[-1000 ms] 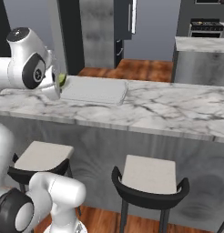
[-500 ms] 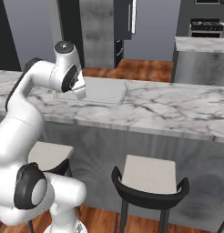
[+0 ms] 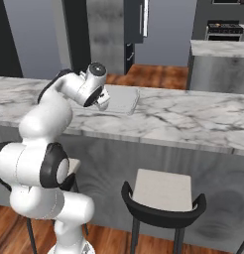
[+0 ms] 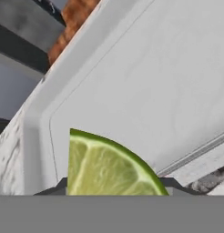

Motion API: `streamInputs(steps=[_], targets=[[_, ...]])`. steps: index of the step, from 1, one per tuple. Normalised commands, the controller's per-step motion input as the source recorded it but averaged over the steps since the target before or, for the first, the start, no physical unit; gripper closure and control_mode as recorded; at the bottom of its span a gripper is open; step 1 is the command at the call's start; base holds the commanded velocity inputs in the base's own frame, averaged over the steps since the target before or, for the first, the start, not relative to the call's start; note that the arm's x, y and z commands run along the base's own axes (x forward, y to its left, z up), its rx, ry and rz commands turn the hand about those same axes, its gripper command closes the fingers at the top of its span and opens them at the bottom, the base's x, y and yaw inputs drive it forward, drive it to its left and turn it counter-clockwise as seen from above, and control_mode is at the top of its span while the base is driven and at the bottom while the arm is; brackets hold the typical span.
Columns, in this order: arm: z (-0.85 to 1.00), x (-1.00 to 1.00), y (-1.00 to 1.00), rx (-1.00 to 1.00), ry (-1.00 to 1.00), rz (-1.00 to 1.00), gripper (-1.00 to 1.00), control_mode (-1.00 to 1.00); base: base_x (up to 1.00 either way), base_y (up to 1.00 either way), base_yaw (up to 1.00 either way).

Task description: Place the cold items (tomato and lemon wedge) from the fridge in one tupperware on the dining counter. Place the warm items (hot dog and kebab skewer) in the stove area in another tupperware.

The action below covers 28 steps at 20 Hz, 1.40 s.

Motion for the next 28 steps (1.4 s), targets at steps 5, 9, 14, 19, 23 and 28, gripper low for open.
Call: streamInputs(steps=[5,9,14,19,23,28], targets=[[-0.21,1.0,0.08,0.0,0.01,0.25,1.0,-1.0,0.0,0.0,0.0],[-0.09,0.99,0.32,-0.07,0.09,0.17,1.0,-1.0,0.0,0.0,0.0],[-0.45,0.45,0.5,-0.24,0.09,0.04,-1.0,-1.0,0.0,0.0,0.0],[-0.22,-0.51,0.11,-0.16,-0.22,0.0,-1.0,-1.0,0.0,0.0,0.0],[-0.03,-0.94,-0.03,-0.06,-0.64,-0.11,-1.0,-1.0,0.0,0.0,0.0],[0.08,-0.9,-0.12,-0.02,-0.77,-0.15,-1.0,-1.0,0.0,0.0,0.0]])
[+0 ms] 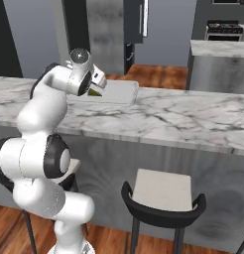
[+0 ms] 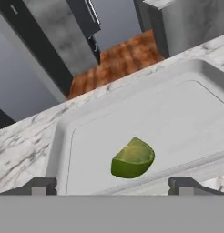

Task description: Place the cold items (tomato and lemon wedge) from the fridge in one tupperware on the dining counter. Place the warm items (hot dog and kebab skewer) in the stove area in another tupperware.

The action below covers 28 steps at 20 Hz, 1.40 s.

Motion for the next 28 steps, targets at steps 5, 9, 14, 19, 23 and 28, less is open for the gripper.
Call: streamInputs(steps=[5,9,14,19,23,28], targets=[[0.37,-1.0,-0.16,0.01,-0.48,-0.07,-1.0,-1.0,0.0,0.0,0.0],[0.58,-1.0,-0.04,0.03,0.11,0.0,-1.0,-1.0,0.0,0.0,0.0],[0.63,-1.0,-0.06,0.03,0.4,0.0,-1.0,-1.0,0.0,0.0,0.0],[0.43,-1.0,-0.03,0.02,0.38,0.0,-1.0,-1.0,0.0,0.0,0.0],[-0.71,-1.0,0.0,-0.02,0.24,-0.09,-1.0,-1.0,0.0,0.0,0.0],[-1.0,-1.0,0.0,-0.11,0.24,-0.07,-1.0,-1.0,0.0,0.0,0.0]])
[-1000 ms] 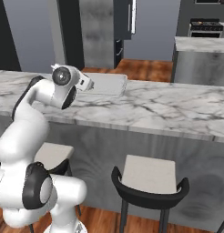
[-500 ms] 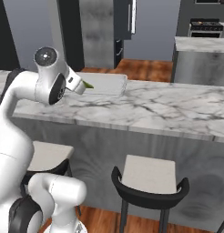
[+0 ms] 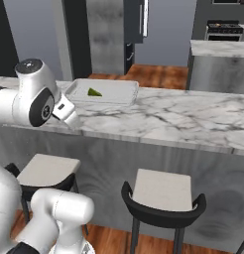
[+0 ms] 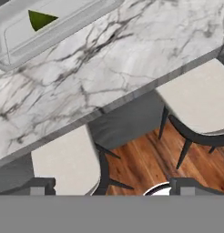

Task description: Place the cold items (tomato and lemon wedge) from the fridge in one tupperware on the dining counter. Place the warm items (hot dog and kebab skewer) in the stove area in another tupperware.

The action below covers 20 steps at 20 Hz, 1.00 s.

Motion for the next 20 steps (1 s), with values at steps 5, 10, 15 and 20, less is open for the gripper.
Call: streamInputs(steps=[5,10,15,20], targets=[[-0.96,-1.0,-0.16,-0.03,0.03,0.0,-1.0,-1.0,0.0,0.0,0.0],[-0.53,-0.95,-0.18,0.01,-0.06,0.0,-1.0,-1.0,0.0,0.0,0.0],[-0.4,-0.53,-0.02,0.0,0.0,0.0,-1.0,-1.0,0.0,0.0,0.0],[0.0,0.0,0.0,0.0,0.0,0.0,-1.0,1.0,-0.86,-0.25,-0.13]])
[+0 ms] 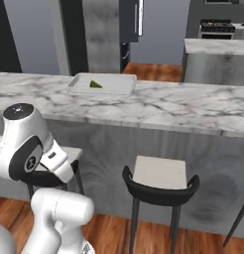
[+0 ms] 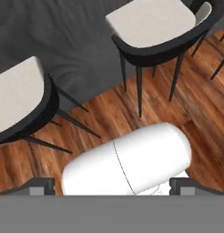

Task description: Place the cold items (tomato and lemon wedge) from the fridge in one tupperware on the dining counter. Place the warm items (hot dog and kebab skewer) in the stove area in another tupperware.

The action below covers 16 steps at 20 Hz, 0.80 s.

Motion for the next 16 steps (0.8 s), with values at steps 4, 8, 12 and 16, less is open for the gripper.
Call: streamInputs(steps=[4,8,12,16], targets=[[0.0,0.0,0.0,0.0,0.0,0.0,-1.0,1.0,-0.69,-0.78,-0.19],[0.0,0.0,0.0,0.0,0.0,0.0,-1.0,1.0,-0.26,-1.0,-0.09],[0.0,0.0,0.0,0.0,0.0,0.0,-1.0,1.0,-0.01,-1.0,-0.06],[0.0,0.0,0.0,0.0,0.0,0.0,-1.0,1.0,0.0,-1.0,-0.01]])
